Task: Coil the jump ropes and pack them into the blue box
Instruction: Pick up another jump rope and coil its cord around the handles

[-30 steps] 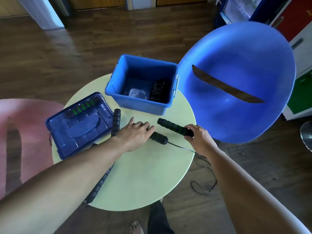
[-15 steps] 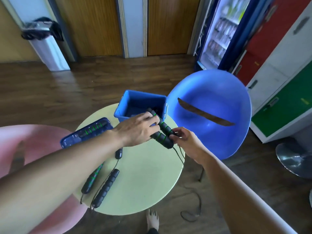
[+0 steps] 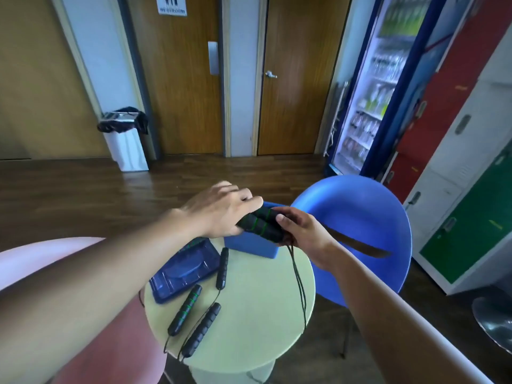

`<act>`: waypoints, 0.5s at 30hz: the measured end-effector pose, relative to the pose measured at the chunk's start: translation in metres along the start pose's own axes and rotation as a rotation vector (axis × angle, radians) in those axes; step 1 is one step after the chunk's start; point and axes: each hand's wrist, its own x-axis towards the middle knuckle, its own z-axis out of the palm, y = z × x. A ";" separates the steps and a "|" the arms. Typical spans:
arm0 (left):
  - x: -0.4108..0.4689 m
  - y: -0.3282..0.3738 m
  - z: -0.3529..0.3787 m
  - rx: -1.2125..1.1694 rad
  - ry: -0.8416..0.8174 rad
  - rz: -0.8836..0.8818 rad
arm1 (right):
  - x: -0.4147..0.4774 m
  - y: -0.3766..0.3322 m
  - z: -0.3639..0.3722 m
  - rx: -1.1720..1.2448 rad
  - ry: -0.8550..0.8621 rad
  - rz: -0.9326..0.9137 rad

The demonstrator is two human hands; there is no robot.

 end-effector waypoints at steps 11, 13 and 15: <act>-0.005 -0.012 -0.056 0.069 -0.024 -0.397 | 0.016 -0.060 0.005 -0.145 -0.094 -0.183; 0.002 -0.011 -0.060 0.100 -0.014 -0.413 | 0.022 -0.064 0.001 -0.261 -0.048 -0.204; 0.012 -0.011 -0.061 0.073 0.017 -0.421 | 0.026 -0.069 -0.011 -0.371 -0.018 -0.235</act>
